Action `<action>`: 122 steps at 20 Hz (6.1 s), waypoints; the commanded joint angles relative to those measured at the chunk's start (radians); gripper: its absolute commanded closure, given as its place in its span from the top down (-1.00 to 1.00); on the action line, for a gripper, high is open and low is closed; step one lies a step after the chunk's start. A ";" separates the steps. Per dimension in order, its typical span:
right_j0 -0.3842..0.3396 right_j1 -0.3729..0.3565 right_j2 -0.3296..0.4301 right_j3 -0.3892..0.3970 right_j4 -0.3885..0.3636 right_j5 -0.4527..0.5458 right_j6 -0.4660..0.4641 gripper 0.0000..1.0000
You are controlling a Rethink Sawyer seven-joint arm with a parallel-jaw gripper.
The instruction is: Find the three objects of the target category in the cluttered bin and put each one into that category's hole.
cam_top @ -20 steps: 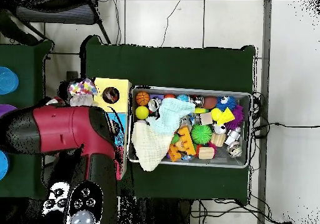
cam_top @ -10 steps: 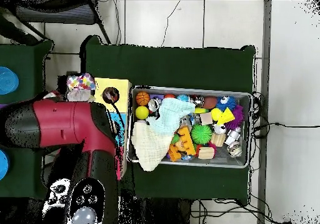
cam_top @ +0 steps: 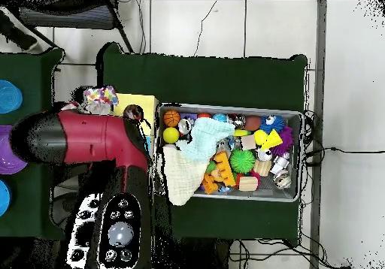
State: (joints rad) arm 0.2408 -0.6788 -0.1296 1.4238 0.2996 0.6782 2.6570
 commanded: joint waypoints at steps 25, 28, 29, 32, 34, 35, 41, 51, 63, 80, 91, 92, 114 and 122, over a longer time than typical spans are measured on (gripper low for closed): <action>-0.427 0.112 0.435 0.200 -0.153 -0.117 -0.148 -1.00; -0.418 0.107 0.438 0.233 -0.155 -0.124 -0.104 -1.00; -0.413 0.102 0.438 0.246 -0.153 -0.132 -0.085 -1.00; -0.396 0.092 0.435 0.286 -0.142 -0.153 -0.028 -1.00; -0.383 0.082 0.428 0.300 -0.133 -0.158 0.001 -1.00; -0.378 0.079 0.424 0.304 -0.131 -0.162 0.012 -1.00; -0.367 0.077 0.420 0.320 -0.117 -0.179 0.033 -1.00; -0.356 0.081 0.373 0.253 -0.161 -0.127 -0.014 -1.00; -0.308 0.085 0.279 0.096 -0.292 -0.063 -0.034 1.00; -0.287 -0.001 0.219 0.034 -0.339 0.206 -0.031 1.00; -0.302 -0.015 0.231 0.079 -0.345 0.245 -0.021 1.00; -0.301 -0.009 0.231 0.067 -0.348 0.248 -0.019 1.00; -0.245 -0.005 0.182 0.071 -0.318 0.001 0.112 -1.00; -0.240 0.021 0.163 0.055 -0.337 0.007 0.096 -1.00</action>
State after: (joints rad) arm 0.0030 -0.7025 0.0507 1.4816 -0.0279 0.7105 2.6570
